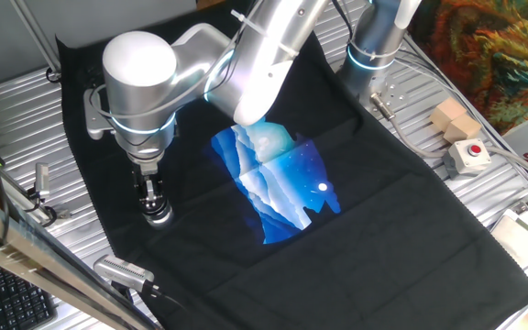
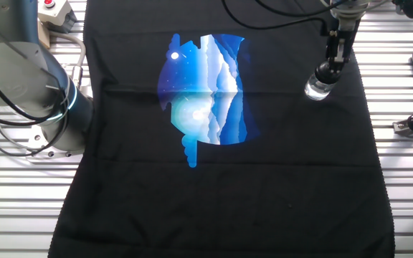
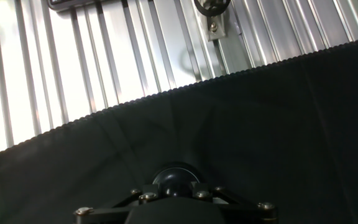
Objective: Screw the lid onto the jar
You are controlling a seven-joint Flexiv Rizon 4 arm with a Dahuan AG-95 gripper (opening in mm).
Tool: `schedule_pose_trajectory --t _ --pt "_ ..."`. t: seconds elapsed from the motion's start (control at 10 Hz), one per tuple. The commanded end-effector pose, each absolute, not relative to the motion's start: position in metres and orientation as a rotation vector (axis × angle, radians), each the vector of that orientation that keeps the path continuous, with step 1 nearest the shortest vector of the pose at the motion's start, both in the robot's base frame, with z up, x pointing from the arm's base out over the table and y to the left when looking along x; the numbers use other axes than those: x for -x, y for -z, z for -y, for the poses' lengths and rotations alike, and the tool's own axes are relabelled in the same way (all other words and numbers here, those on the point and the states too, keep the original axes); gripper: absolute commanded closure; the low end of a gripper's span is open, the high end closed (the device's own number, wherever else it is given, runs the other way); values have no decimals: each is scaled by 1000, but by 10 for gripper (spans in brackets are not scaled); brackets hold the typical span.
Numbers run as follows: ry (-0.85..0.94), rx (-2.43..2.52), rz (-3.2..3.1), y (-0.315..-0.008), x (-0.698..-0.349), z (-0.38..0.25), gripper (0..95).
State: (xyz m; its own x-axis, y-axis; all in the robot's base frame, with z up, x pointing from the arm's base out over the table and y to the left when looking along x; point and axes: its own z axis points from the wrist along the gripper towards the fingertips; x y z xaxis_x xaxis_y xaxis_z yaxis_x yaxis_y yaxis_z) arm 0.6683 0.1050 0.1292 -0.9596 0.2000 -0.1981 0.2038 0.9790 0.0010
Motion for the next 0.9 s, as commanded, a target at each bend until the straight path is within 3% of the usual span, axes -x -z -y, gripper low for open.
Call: schedule_pose_trajectory --t 0.1,0.9 --pt "31 -301 -2927 -130 -668 -105 950" --pt "45 -293 -2922 -129 -668 -105 950"
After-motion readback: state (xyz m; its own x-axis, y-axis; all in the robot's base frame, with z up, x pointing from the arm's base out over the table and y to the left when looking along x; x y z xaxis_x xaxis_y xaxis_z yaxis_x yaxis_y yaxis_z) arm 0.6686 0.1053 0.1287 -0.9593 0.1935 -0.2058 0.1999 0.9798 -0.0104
